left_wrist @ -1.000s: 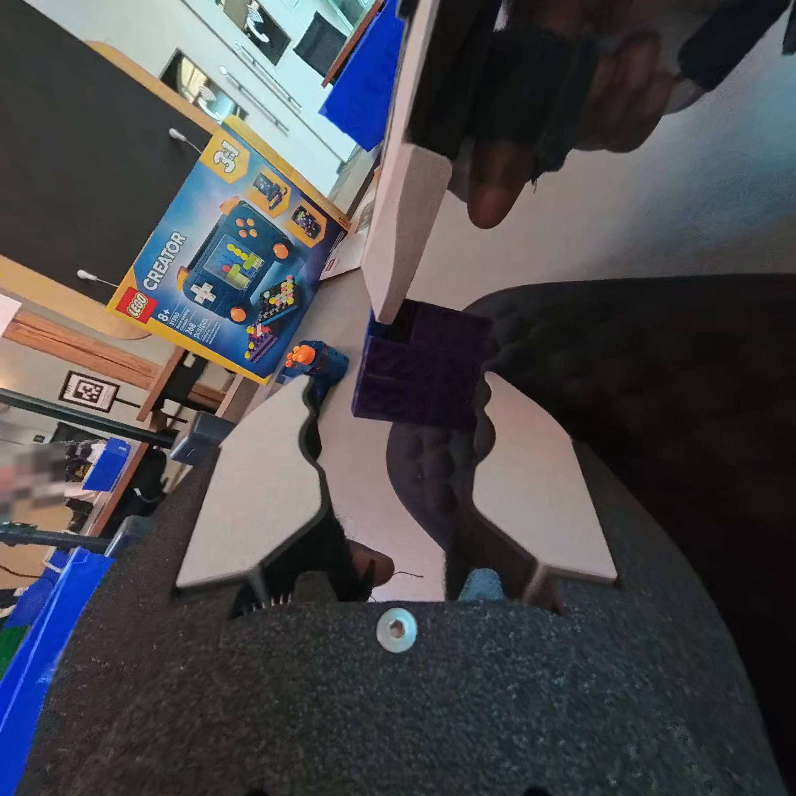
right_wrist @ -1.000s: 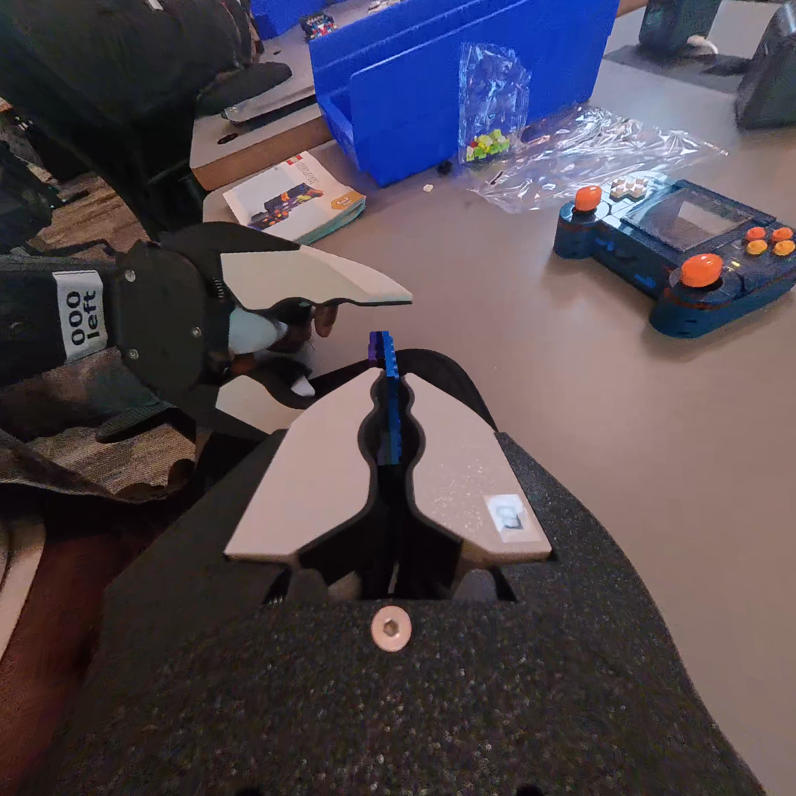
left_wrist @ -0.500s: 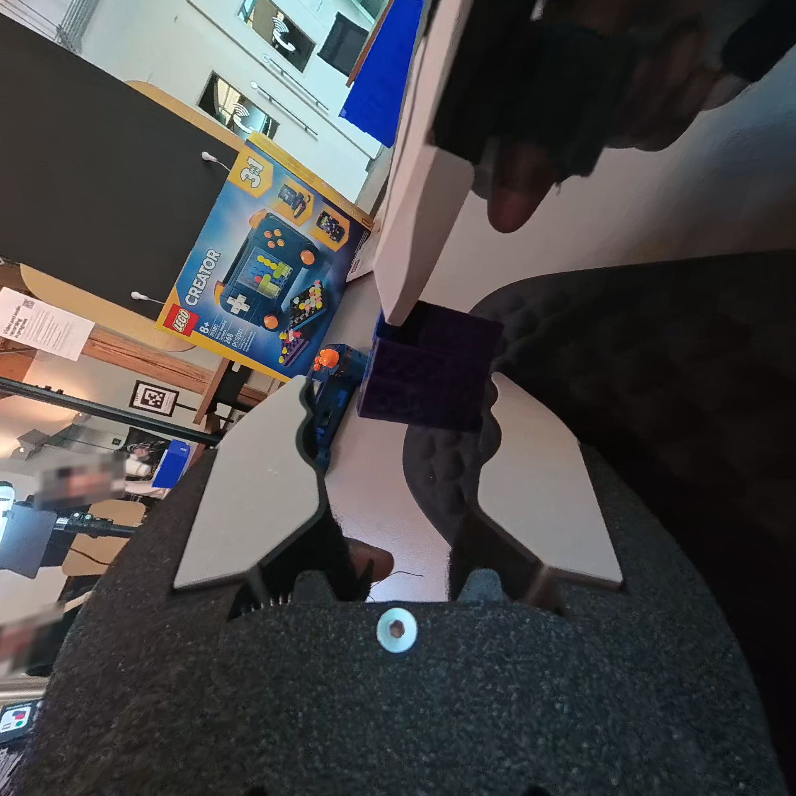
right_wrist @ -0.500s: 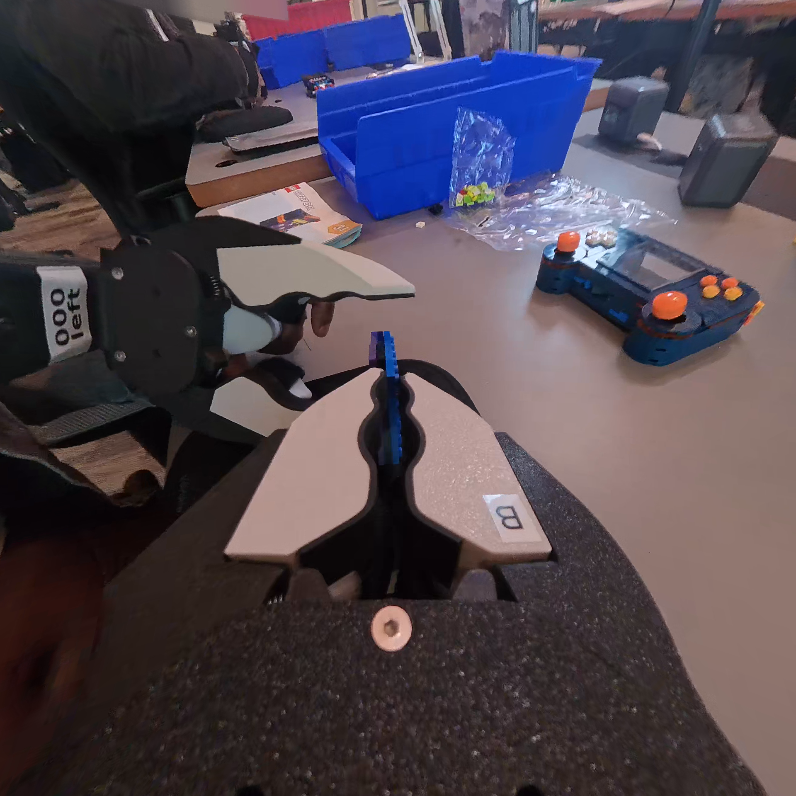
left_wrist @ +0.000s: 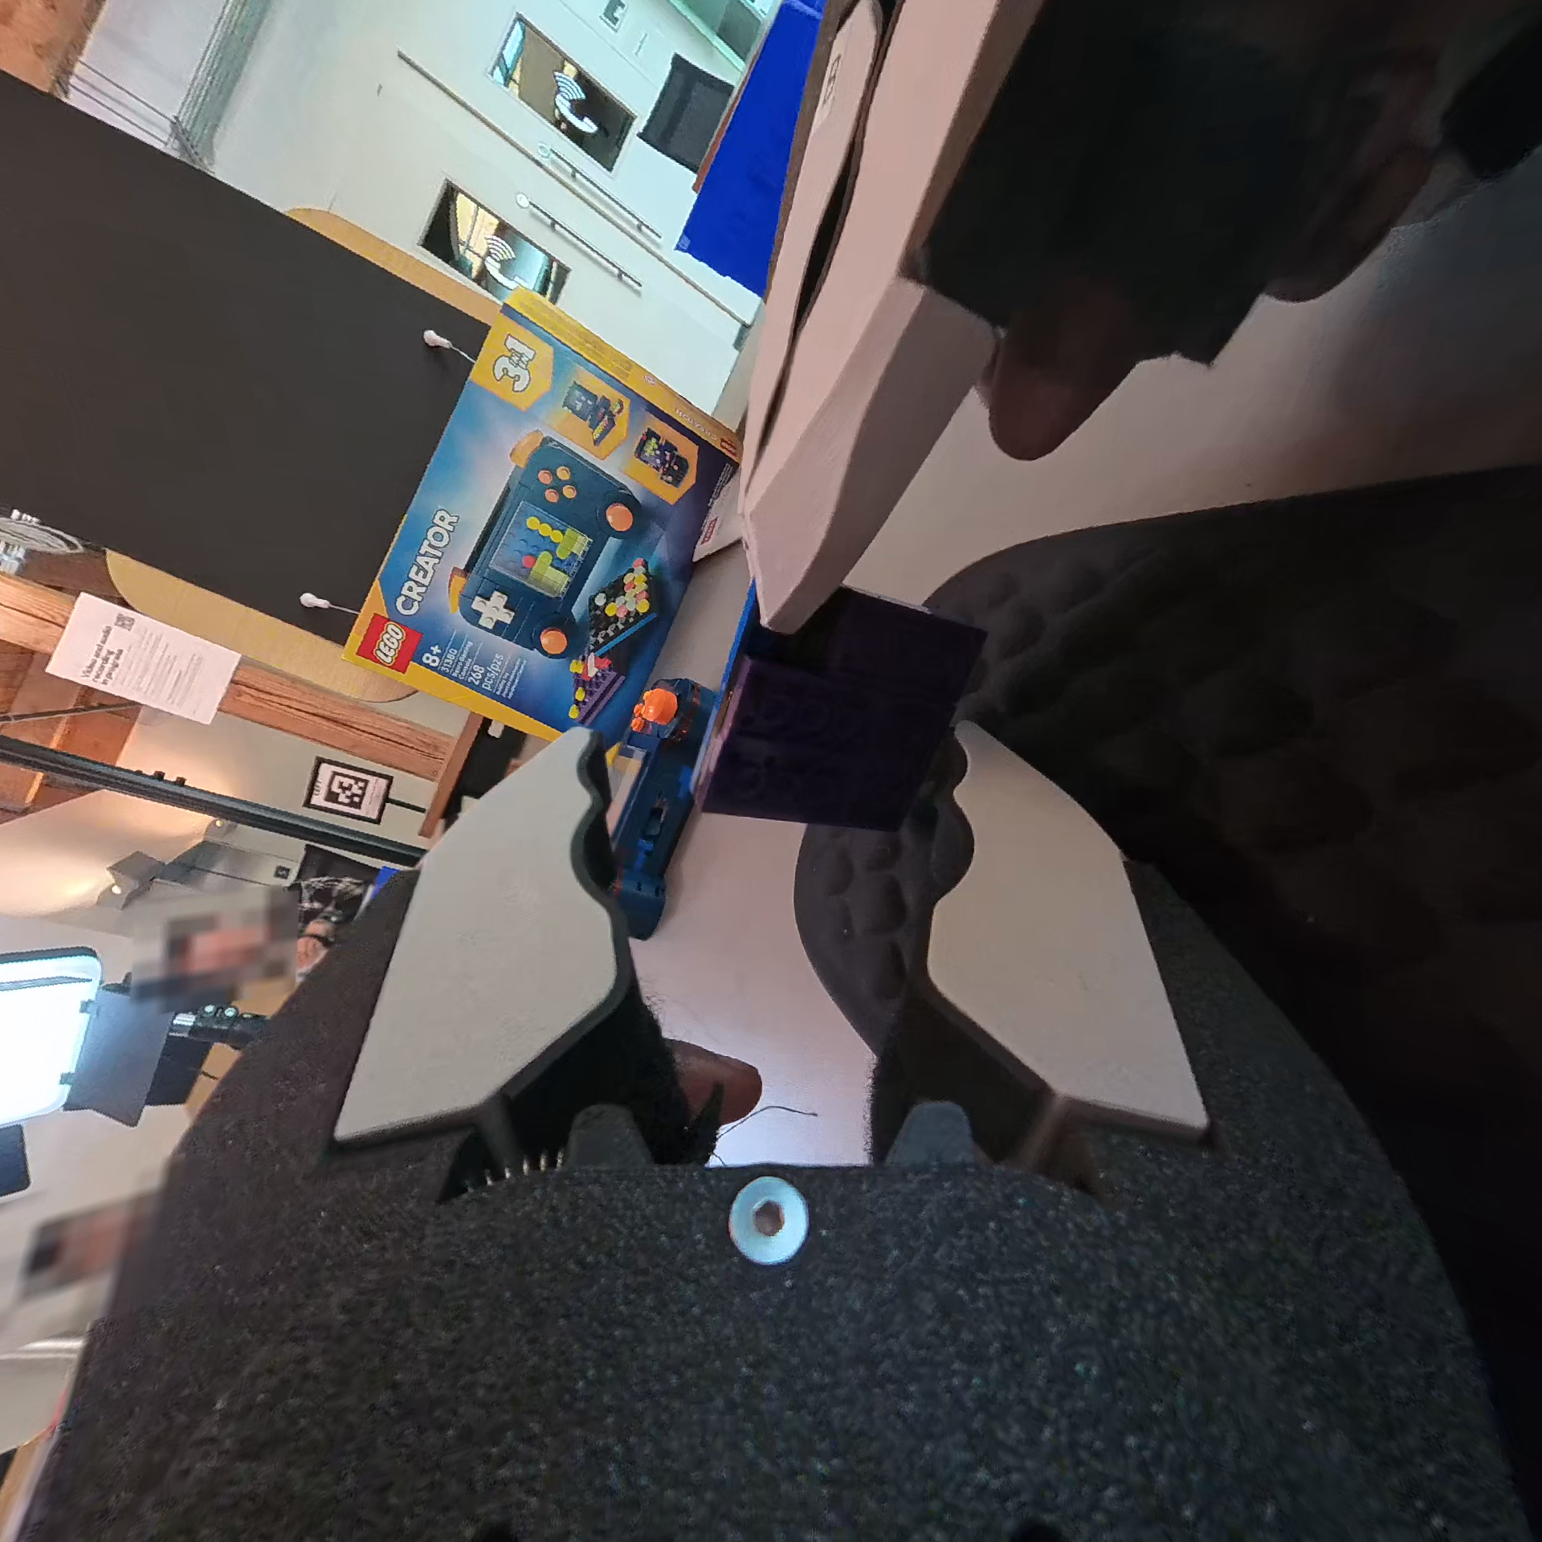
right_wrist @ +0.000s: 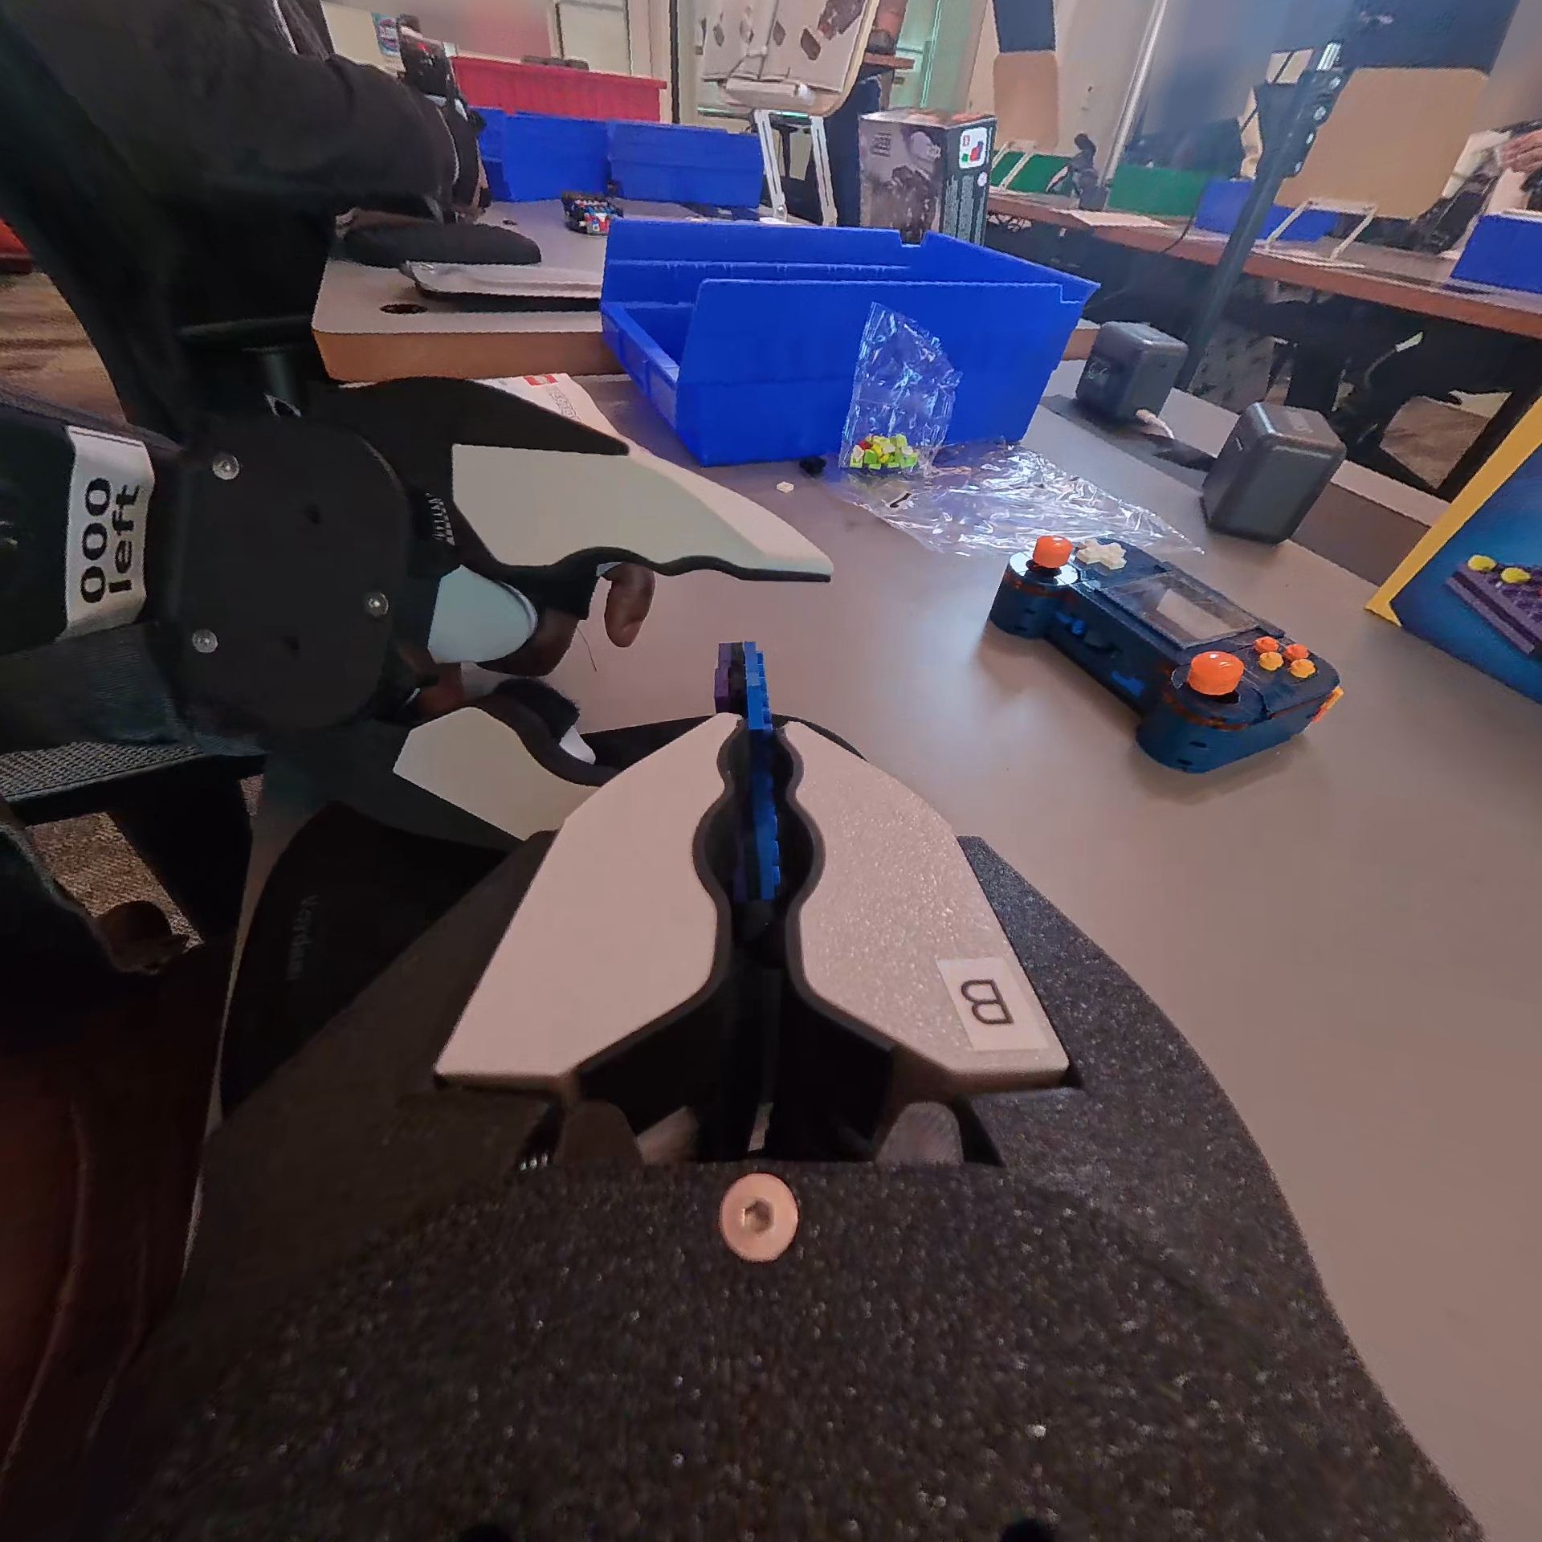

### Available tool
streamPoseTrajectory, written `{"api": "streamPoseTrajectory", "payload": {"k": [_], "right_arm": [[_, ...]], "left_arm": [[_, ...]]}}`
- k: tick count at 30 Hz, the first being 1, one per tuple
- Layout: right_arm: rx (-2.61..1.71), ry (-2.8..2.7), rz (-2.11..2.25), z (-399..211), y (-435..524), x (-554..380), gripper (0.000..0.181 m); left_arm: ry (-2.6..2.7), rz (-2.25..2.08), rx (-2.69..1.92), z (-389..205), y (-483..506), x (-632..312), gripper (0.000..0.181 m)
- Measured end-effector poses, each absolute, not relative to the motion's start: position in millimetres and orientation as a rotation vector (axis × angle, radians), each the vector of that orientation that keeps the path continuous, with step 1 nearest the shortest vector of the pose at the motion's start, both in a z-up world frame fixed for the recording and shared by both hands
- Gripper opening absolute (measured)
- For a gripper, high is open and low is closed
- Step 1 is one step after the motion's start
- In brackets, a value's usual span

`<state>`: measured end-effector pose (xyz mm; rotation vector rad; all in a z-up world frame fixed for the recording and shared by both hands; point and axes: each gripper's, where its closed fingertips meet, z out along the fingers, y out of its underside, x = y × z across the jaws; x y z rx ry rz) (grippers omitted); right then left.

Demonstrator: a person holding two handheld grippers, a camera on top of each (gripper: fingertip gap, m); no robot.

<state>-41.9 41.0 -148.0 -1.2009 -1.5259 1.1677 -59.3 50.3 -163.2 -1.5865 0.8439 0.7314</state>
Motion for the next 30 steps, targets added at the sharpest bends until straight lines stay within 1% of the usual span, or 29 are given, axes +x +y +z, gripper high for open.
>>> {"api": "streamPoseTrajectory", "payload": {"k": [3, 6, 8, 11, 13, 15, 18, 22, 27, 30], "right_arm": [[-1.204, -1.517, 1.179, -148, 42, -42, 0.006], [-1.236, -1.494, 1.209, -148, 44, -42, 0.006], [-1.378, -1.398, 1.330, -148, 53, -44, 0.005], [-1.651, -1.004, 1.853, -138, 74, -48, 0.006], [-1.724, -0.715, 2.243, -128, 88, -48, 0.005], [-1.782, -0.575, 2.430, -129, 97, -49, 0.005], [-1.923, -0.631, 2.445, -140, 98, -52, 0.005], [-2.164, -0.748, 2.384, -162, 101, -51, 0.005], [-2.370, -0.967, 2.199, -182, 97, -48, 0.005], [-2.396, -1.094, 2.128, -184, 90, -47, 0.005]], "left_arm": [[0.863, 0.747, -1.575, -164, 50, -58, 0.072], [0.870, 0.723, -1.589, -167, 51, -57, 0.066], [0.830, 0.756, -1.568, -161, 52, -61, 0.073], [0.809, 0.766, -1.482, -148, 50, -58, 0.078], [0.785, 0.681, -1.479, -146, 47, -53, 0.080], [0.734, 0.589, -1.487, -141, 46, -53, 0.081], [0.648, 0.420, -1.525, -138, 44, -58, 0.081], [0.616, 0.177, -1.671, -153, 43, -60, 0.078], [0.685, 0.170, -1.815, -165, 46, -70, 0.077], [0.766, 0.122, -1.899, -171, 50, -63, 0.077]]}}
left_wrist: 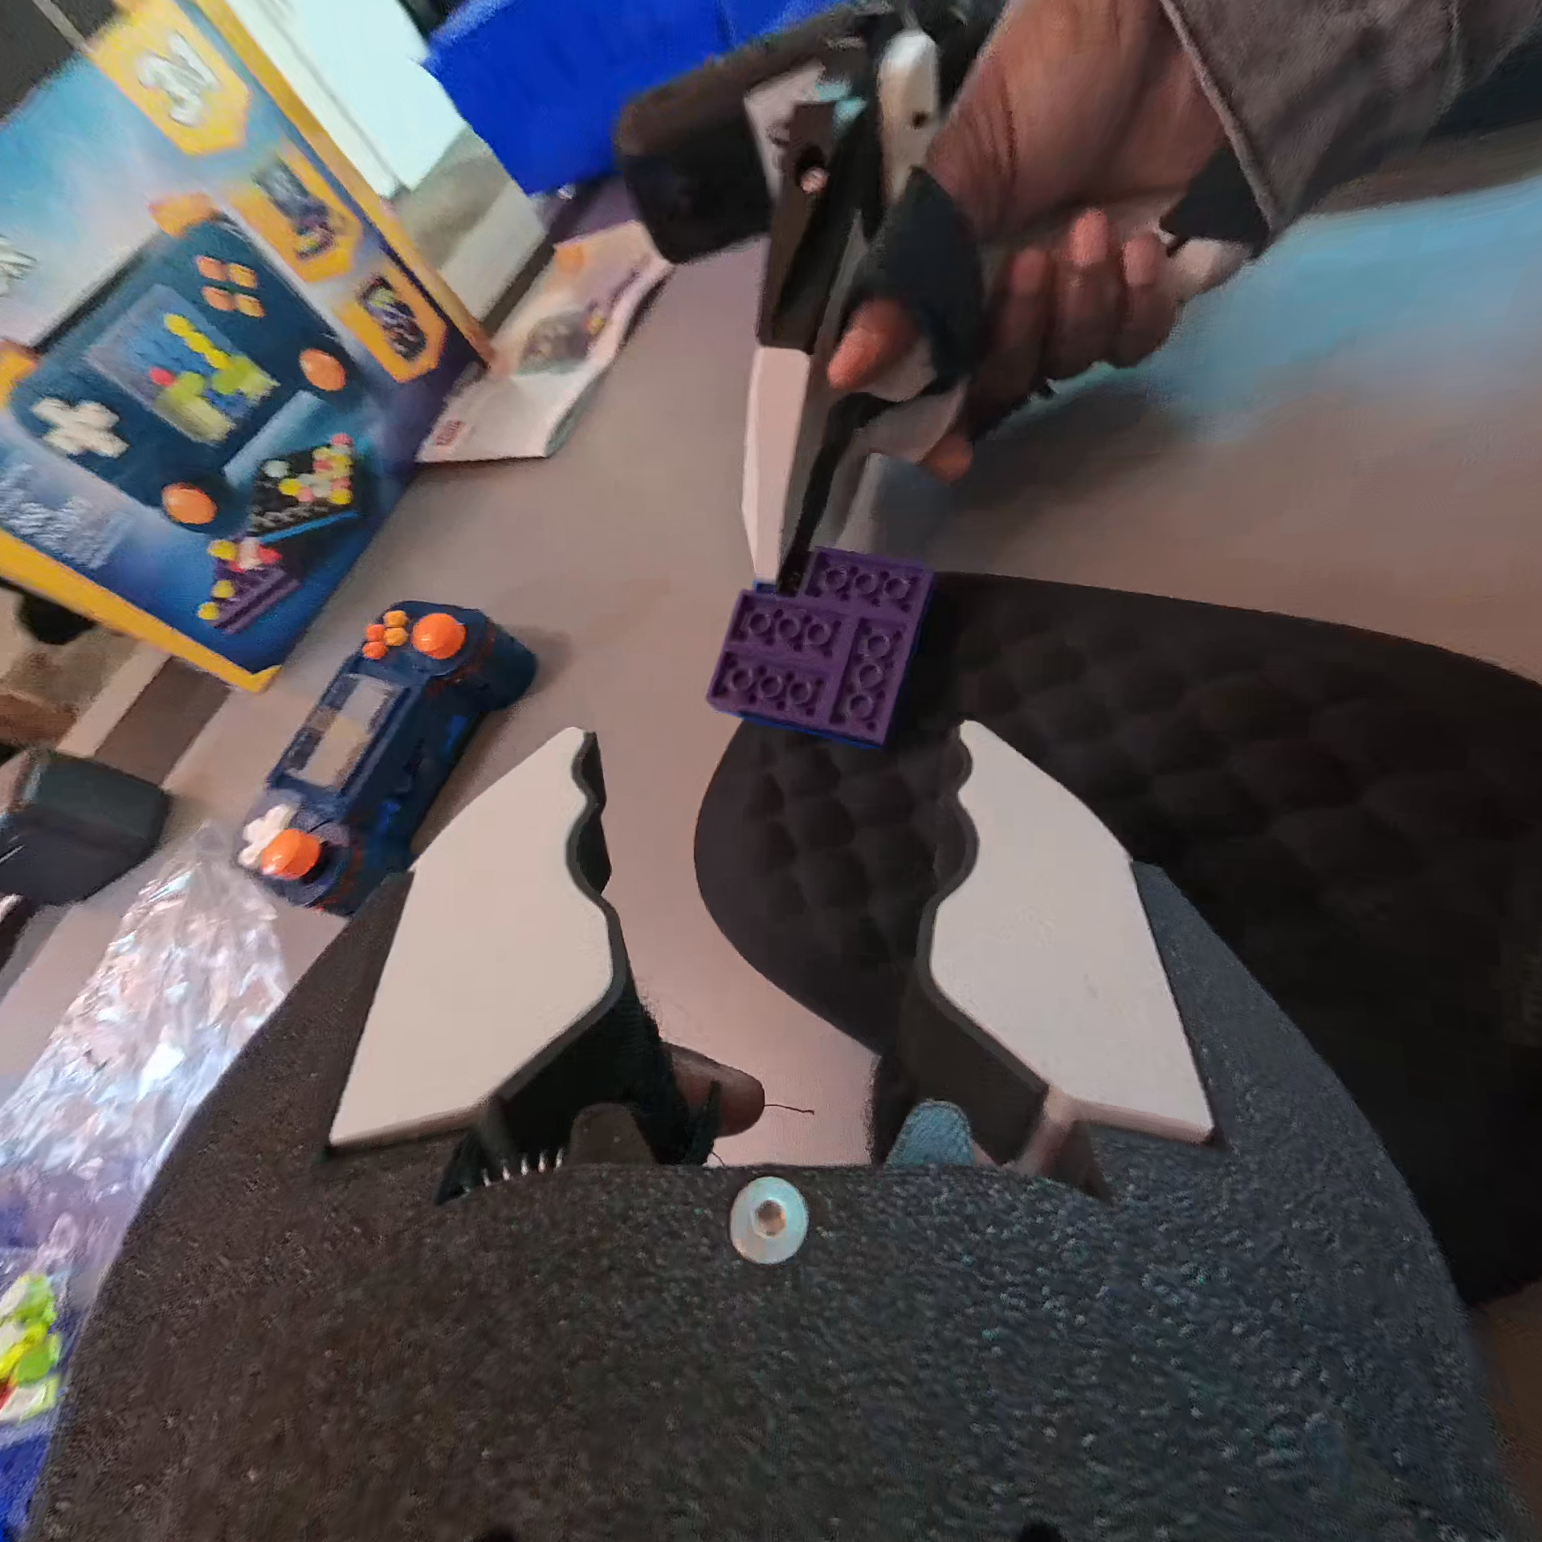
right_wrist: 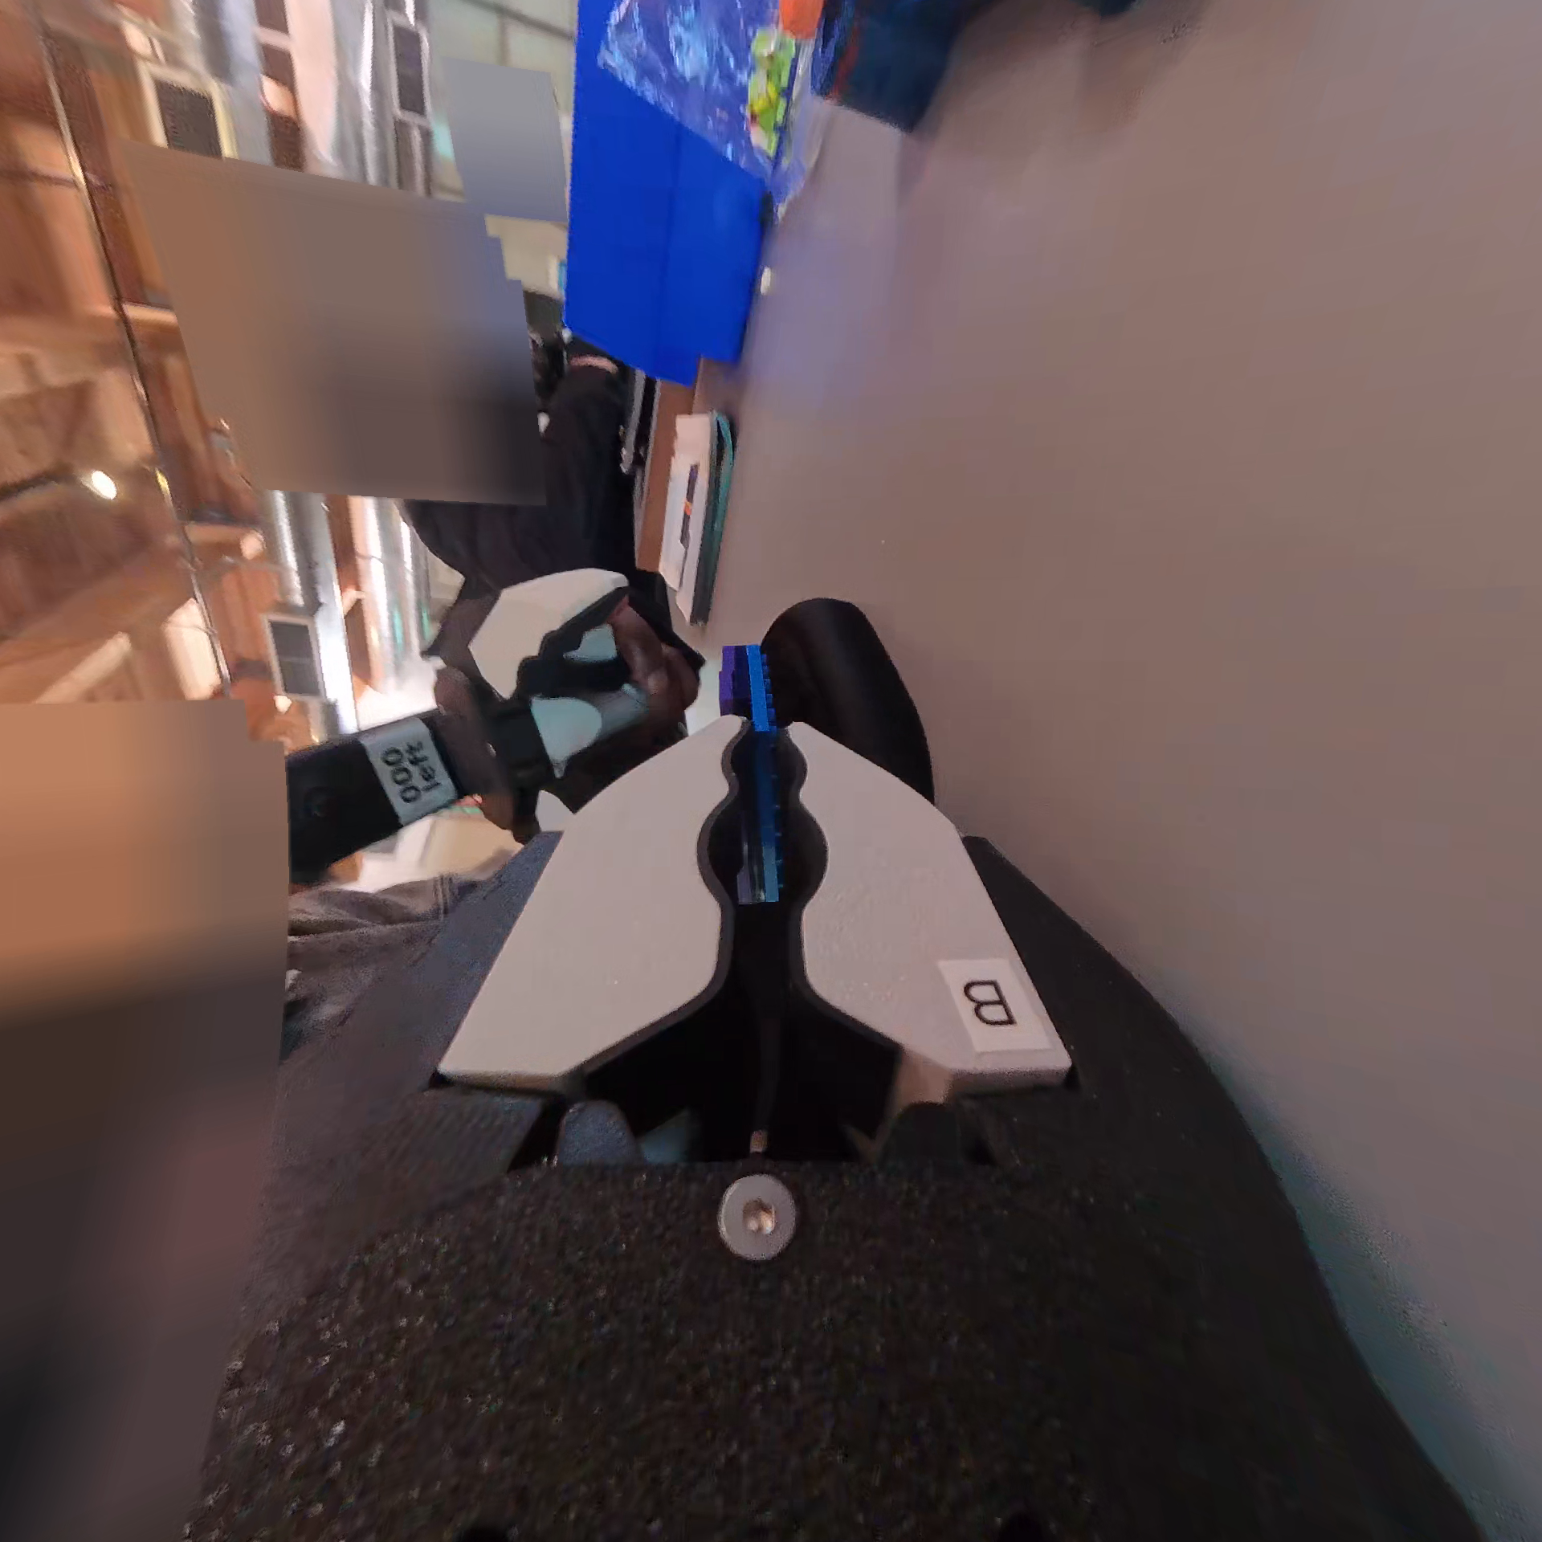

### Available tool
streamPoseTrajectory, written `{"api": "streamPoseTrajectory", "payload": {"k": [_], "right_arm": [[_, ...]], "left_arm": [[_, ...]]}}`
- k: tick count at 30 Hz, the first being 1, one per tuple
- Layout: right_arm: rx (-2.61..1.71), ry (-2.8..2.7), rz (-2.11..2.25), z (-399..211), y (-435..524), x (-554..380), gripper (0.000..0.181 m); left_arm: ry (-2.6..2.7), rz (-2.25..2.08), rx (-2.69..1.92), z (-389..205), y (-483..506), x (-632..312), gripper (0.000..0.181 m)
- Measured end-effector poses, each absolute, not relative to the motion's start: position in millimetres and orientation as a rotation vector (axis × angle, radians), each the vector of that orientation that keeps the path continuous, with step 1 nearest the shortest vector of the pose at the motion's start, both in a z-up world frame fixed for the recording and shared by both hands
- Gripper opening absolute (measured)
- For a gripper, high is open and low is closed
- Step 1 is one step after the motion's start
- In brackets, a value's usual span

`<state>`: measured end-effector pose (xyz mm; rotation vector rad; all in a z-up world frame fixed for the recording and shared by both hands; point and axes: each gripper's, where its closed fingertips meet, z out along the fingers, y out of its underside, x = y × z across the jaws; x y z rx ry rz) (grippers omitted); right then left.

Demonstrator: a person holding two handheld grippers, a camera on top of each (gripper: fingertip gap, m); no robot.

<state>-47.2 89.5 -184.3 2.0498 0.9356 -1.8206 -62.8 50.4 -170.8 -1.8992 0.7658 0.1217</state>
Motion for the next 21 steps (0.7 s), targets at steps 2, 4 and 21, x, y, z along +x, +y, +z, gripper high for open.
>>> {"api": "streamPoseTrajectory", "payload": {"k": [2, 4, 21], "right_arm": [[2.075, 1.064, -1.785, -183, 84, -48, 0.005], [2.114, 1.209, -1.769, -178, 80, -51, 0.005], [2.120, 1.394, -1.817, -148, 62, -67, 0.005]], "left_arm": [[0.784, 0.126, -1.959, -175, 57, -61, 0.077], [0.826, 0.165, -1.997, -179, 64, -57, 0.076], [1.013, 0.478, -1.977, -178, 72, -66, 0.073]]}}
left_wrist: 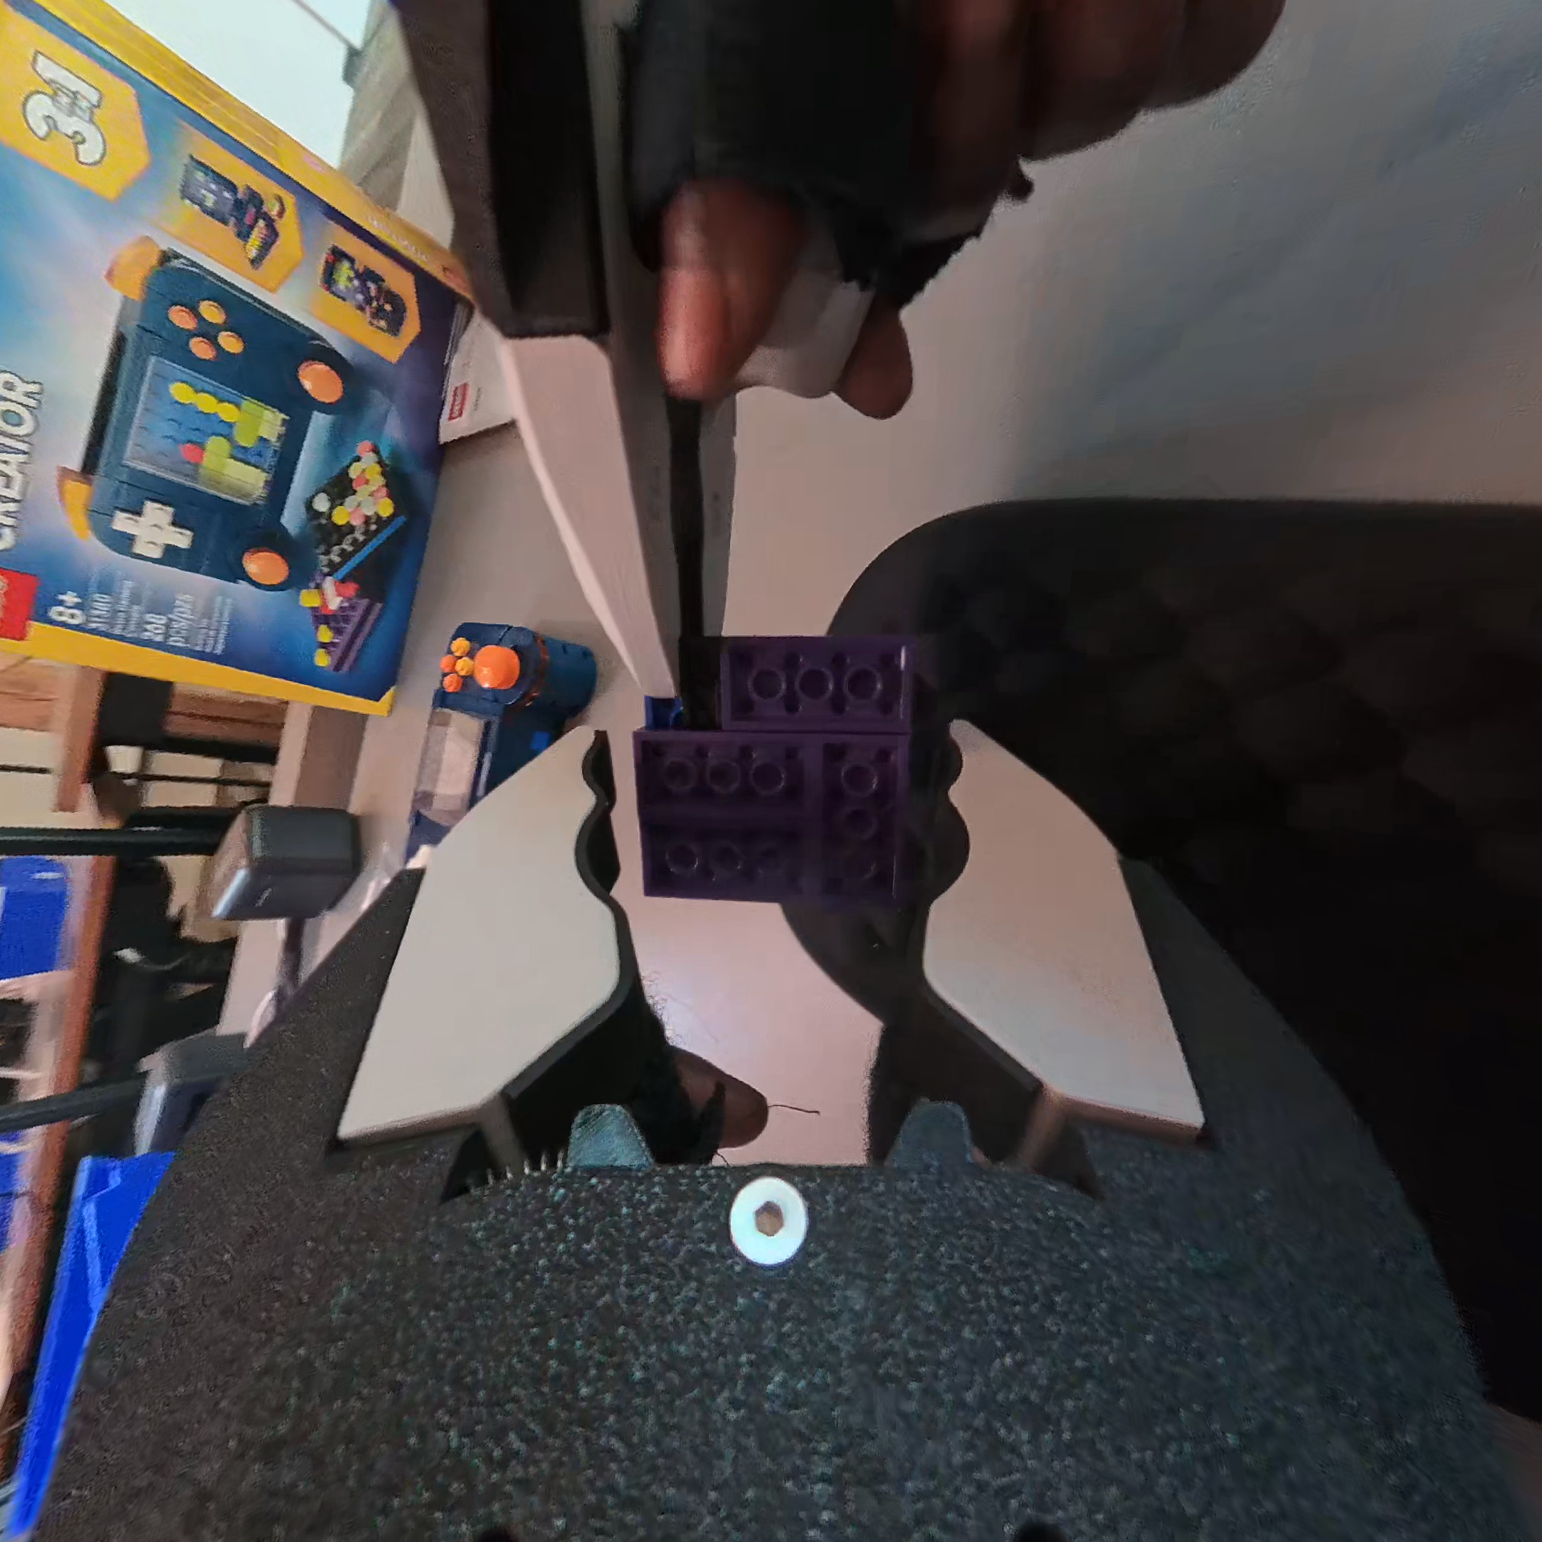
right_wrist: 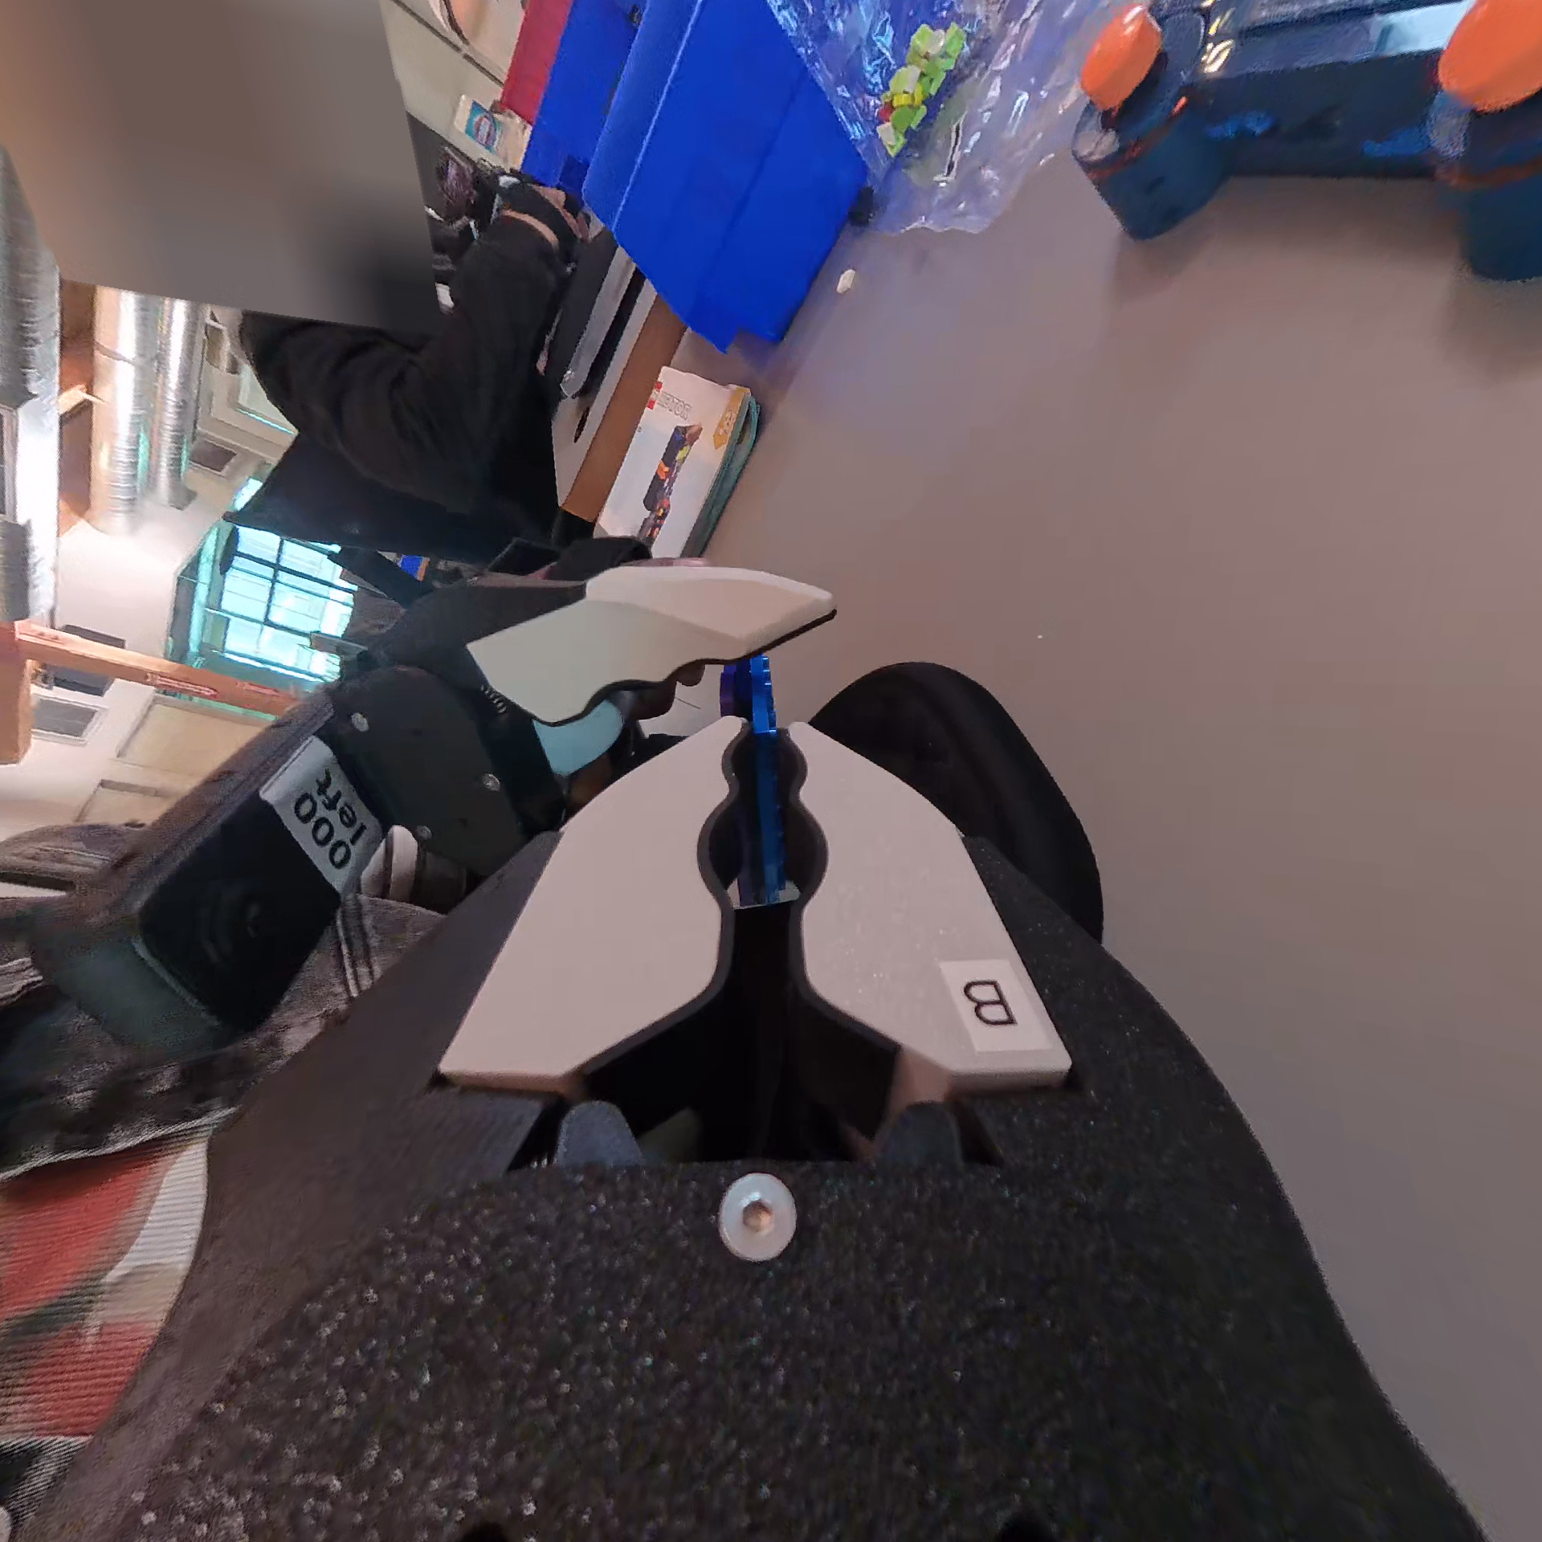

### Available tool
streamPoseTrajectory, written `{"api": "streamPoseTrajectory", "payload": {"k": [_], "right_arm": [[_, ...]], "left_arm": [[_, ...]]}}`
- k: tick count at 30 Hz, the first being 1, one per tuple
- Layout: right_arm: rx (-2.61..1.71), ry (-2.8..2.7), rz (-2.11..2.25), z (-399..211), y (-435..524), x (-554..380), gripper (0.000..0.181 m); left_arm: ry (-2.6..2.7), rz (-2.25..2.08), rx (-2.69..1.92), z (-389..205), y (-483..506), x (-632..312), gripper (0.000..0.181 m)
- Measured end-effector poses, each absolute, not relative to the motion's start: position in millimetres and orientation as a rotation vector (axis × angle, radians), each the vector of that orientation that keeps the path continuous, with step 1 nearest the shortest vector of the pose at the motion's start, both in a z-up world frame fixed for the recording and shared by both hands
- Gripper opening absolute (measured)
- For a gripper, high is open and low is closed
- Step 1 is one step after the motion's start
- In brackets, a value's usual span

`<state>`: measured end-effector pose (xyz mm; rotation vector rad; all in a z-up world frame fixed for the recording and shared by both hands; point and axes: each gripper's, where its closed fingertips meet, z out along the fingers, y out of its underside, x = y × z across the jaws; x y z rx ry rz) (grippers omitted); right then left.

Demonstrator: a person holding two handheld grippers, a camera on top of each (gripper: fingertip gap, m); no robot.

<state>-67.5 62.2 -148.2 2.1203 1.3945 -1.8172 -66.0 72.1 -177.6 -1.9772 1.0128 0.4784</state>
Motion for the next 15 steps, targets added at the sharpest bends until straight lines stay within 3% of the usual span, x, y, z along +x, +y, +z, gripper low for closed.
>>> {"api": "streamPoseTrajectory", "payload": {"k": [15], "right_arm": [[2.175, 1.652, -1.812, -141.3, 59.4, -71.8, 0.005]], "left_arm": [[0.946, 0.570, -1.891, -170.5, 75.0, -66.5, 0.059]]}}
